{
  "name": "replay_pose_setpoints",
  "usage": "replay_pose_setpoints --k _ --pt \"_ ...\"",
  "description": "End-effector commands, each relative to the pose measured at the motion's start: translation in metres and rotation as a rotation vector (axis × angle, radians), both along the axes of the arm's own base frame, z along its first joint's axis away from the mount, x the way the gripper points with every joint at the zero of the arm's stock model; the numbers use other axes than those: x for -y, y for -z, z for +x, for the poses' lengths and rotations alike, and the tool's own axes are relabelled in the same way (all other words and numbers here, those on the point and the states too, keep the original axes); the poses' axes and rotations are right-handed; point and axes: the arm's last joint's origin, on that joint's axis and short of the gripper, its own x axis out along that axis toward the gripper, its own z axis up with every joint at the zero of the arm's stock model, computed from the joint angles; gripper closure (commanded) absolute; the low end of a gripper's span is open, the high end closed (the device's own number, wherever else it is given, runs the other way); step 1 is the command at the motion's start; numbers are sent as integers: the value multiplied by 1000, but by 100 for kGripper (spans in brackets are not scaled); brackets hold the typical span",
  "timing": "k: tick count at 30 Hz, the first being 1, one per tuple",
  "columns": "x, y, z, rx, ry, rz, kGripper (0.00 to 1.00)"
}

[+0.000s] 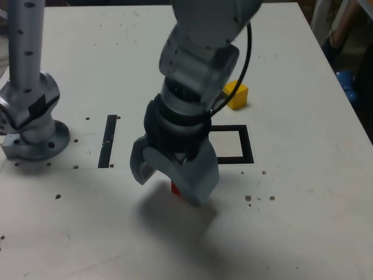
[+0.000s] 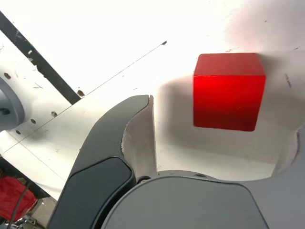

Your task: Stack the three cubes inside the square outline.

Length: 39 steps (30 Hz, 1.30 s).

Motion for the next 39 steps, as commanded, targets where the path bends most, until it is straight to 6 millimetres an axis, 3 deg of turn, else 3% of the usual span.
replay_pose_setpoints --k 1,7,14,17,39 --pt "4 5 4 -6 4 1 8" --pt "9 16 14 -22 -3 15 19" --pt "7 16 15 -5 -32 57 58" --pt "7 16 14 2 -33 63 67" --pt "2 11 22 9 -58 50 67"
